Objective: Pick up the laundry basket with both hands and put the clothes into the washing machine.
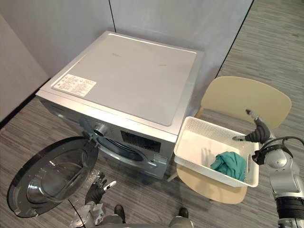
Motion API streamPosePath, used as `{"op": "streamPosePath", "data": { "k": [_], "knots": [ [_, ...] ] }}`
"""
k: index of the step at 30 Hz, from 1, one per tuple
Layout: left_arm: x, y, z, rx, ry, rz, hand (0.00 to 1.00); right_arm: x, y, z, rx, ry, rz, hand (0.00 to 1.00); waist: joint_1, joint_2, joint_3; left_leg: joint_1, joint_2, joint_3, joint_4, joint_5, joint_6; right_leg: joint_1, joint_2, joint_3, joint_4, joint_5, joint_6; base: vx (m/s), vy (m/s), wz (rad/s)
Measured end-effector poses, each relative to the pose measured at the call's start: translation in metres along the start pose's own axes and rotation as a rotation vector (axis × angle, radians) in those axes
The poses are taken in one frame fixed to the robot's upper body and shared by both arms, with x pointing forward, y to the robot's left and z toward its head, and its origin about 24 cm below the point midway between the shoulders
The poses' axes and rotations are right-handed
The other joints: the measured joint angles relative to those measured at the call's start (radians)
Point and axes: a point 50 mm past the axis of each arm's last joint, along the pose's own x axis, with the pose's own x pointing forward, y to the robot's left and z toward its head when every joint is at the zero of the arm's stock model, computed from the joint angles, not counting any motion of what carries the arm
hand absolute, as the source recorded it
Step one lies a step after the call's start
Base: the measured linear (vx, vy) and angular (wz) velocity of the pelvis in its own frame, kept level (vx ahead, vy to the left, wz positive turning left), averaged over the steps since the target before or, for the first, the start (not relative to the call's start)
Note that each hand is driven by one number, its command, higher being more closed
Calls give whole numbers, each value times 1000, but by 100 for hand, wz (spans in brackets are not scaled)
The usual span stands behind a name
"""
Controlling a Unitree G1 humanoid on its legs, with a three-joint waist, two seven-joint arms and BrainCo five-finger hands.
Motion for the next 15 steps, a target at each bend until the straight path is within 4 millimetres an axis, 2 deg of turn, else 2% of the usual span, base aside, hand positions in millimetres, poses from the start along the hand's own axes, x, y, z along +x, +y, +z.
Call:
{"op": "streamPosePath", "data": {
  "k": [1,3,6,11,15],
  "knots": [
    [0,0,1,10,0,-11,0,0,0,-3,-56,16,31,0,1,0,3,-27,1,-8,16,0,0,-15,1,-3,0,7,-1,-113,10,9],
    [1,2,2,22,-3,-10,0,1,2,-10,-119,45,71,0,4,-18,20,-66,5,-20,37,1,1,-39,3,-8,0,16,-2,-82,10,9],
    [6,6,12,52,-28,-13,0,7,3,-8,-223,38,115,0,8,-41,72,-103,15,-28,73,-3,6,-55,9,-14,4,24,-10,-77,12,7],
    [18,-2,36,72,-107,-49,0,20,-4,2,-338,12,117,0,11,-33,147,-173,22,-39,120,-8,14,-104,10,-13,14,39,-10,-70,23,-1],
    [26,-12,55,76,-172,-66,0,29,-13,2,-329,39,77,0,29,-20,197,-205,27,-39,136,-8,15,-142,10,-8,35,40,-10,-31,13,-4]
  ]
}}
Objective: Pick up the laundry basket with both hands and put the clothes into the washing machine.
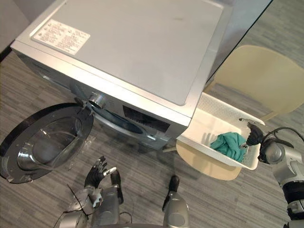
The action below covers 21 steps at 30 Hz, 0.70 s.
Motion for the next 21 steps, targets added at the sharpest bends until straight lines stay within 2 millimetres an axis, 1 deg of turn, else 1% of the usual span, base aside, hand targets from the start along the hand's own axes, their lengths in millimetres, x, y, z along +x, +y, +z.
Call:
{"op": "streamPosePath", "data": {
  "k": [2,4,7,11,16,20,21],
  "knots": [
    [5,-5,11,-5,-41,-6,0,5,-6,-2,38,28,-38,0,4,8,35,-26,3,-3,11,1,1,-25,1,1,14,0,0,-7,2,-3],
    [8,-5,15,-16,-56,0,0,8,-10,2,52,27,-63,0,4,12,59,-42,3,-5,13,4,5,-43,-1,0,23,0,0,0,0,0],
    [11,-6,20,-28,-73,6,0,13,-10,8,86,24,-86,0,6,21,91,-58,1,-10,14,7,9,-65,-6,-10,46,-8,-3,0,3,5],
    [16,-9,28,-28,-101,1,0,18,-9,6,125,60,-100,0,4,38,114,-78,-15,-26,14,12,16,-93,-26,-26,94,-32,0,1,10,12],
    [18,-9,32,-27,-114,21,0,26,-13,8,201,97,-148,0,6,44,117,-126,-19,-22,16,17,20,-158,-35,-23,127,-37,-4,-5,-1,-1],
    [23,-12,39,-31,-135,26,0,30,-28,9,250,122,-222,0,3,63,128,-162,-19,-22,20,22,21,-203,-38,-22,145,-37,-4,-3,-10,-4],
    [23,-12,40,-31,-137,28,0,31,-31,10,260,121,-231,0,3,64,129,-167,-19,-21,20,23,21,-211,-39,-21,147,-37,-4,12,-16,-5]
  ]
}}
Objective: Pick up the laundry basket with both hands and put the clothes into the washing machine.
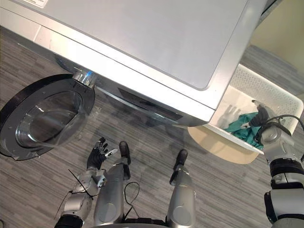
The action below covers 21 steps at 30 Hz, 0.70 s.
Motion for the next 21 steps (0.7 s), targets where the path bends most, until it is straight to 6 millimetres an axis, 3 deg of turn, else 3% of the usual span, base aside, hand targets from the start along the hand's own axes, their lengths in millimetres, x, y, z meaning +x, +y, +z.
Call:
{"op": "streamPosePath", "data": {
  "k": [4,11,16,21],
  "knots": [
    [4,-5,2,-11,-4,0,0,5,-15,5,65,15,-79,0,-1,20,11,-18,-5,0,0,2,2,-28,-9,0,14,0,0,9,-4,-2],
    [5,-6,2,-16,-9,13,0,10,-37,17,103,0,-167,0,-8,24,13,-59,-8,12,7,2,2,-87,-14,17,30,0,0,9,-11,-7],
    [5,-6,0,-28,1,17,0,8,-71,10,166,27,-283,0,-9,46,25,-94,-9,15,12,3,3,-128,-16,25,37,1,-1,0,-10,-3],
    [5,-8,-1,-46,3,32,0,7,-77,7,233,35,-302,0,-15,49,26,-127,-8,23,22,3,3,-171,-18,37,53,1,-1,9,-26,-7]
  ]
}}
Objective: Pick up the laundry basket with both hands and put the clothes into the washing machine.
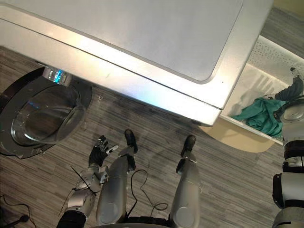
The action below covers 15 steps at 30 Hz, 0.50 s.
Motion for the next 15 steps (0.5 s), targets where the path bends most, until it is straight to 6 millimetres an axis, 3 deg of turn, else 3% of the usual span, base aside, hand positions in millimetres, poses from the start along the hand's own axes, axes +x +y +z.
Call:
{"op": "streamPosePath", "data": {
  "k": [7,15],
  "knots": [
    [1,1,1,-11,-5,13,0,-8,0,-13,56,13,-10,0,-5,1,0,-31,11,20,27,-7,6,-45,6,26,19,1,-2,-13,-25,-9],
    [8,4,14,-24,-50,31,0,-29,31,-42,117,79,39,0,-13,1,0,-65,18,42,60,-17,10,-106,6,65,56,0,-6,-40,-21,-9]
  ]
}}
